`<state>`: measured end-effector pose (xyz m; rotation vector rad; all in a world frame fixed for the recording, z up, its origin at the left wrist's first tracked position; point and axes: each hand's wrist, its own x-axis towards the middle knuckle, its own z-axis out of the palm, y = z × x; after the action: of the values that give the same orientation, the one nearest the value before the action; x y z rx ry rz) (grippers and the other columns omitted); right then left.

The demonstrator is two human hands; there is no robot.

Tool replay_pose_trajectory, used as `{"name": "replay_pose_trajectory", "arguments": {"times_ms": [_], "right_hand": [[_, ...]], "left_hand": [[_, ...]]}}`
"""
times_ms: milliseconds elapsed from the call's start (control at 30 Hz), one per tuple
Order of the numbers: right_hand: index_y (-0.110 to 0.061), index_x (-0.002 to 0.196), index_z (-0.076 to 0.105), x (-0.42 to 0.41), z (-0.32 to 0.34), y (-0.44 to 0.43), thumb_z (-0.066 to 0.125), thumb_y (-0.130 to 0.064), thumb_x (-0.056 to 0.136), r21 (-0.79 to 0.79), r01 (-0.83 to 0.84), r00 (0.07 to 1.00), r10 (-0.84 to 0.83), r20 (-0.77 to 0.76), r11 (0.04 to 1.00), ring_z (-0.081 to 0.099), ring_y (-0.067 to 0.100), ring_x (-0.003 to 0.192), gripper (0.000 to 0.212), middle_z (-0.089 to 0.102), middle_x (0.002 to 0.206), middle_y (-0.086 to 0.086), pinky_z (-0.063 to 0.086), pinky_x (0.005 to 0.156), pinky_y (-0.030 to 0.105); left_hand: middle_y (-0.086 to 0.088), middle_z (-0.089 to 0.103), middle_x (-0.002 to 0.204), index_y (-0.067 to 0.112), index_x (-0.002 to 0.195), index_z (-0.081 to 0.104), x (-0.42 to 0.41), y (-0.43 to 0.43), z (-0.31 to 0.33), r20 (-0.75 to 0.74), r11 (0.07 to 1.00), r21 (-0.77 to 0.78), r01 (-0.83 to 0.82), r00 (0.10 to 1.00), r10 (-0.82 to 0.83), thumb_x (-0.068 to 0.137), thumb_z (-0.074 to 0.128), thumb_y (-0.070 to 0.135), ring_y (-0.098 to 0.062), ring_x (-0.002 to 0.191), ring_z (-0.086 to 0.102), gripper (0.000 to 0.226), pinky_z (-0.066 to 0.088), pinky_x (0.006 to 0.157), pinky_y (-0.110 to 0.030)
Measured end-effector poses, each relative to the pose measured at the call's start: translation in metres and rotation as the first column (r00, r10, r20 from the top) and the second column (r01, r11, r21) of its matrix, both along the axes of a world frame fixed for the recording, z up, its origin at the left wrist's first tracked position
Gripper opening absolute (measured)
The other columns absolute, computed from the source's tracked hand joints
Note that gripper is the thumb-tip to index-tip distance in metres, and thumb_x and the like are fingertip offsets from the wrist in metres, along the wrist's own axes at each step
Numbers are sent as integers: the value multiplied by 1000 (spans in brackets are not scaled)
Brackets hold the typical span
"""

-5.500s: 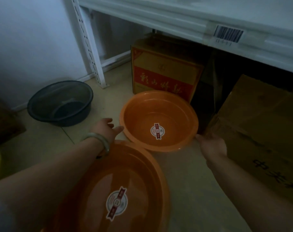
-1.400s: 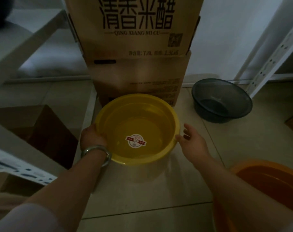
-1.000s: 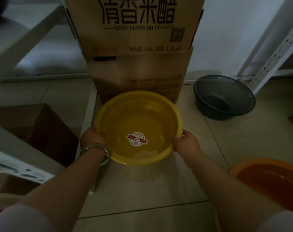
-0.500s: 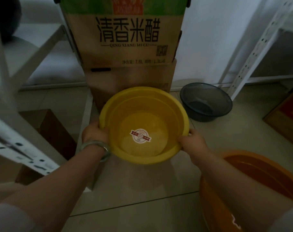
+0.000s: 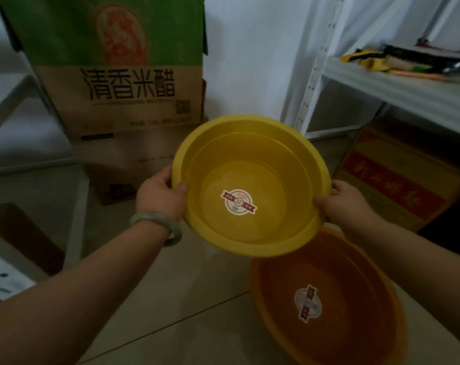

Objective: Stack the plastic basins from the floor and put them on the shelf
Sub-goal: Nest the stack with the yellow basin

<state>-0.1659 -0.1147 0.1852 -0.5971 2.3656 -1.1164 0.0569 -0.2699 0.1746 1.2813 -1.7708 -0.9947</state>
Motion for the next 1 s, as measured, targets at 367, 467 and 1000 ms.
{"name": "replay_pose_trajectory", "arguments": {"times_ms": [367,467,1000], "right_hand": [[-22,142,38,-31,13,132,59,-25,89,99,165,985,-159,-66,981,61,29,105,57,54,134,11,53,81,43],[-20,141,41,-27,-8,157,59,-22,89,155,171,985,-168,-29,973,58,30,110,55,54,135,12,49,92,46],[-22,138,47,-33,-92,186,56,-17,90,254,57,998,-58,-5,966,59,30,112,49,60,130,9,47,96,43]], "left_hand": [[8,64,86,28,126,54,-49,79,2,13,955,102,277,960,-279,84,60,15,2,67,52,45,41,55,-16],[12,58,82,27,127,53,-54,94,-18,94,943,150,297,945,-313,83,61,17,2,68,50,46,43,58,-19],[-5,63,122,23,133,47,-69,120,-86,344,912,271,309,854,-391,83,60,19,-24,108,59,52,48,90,-37]]}}
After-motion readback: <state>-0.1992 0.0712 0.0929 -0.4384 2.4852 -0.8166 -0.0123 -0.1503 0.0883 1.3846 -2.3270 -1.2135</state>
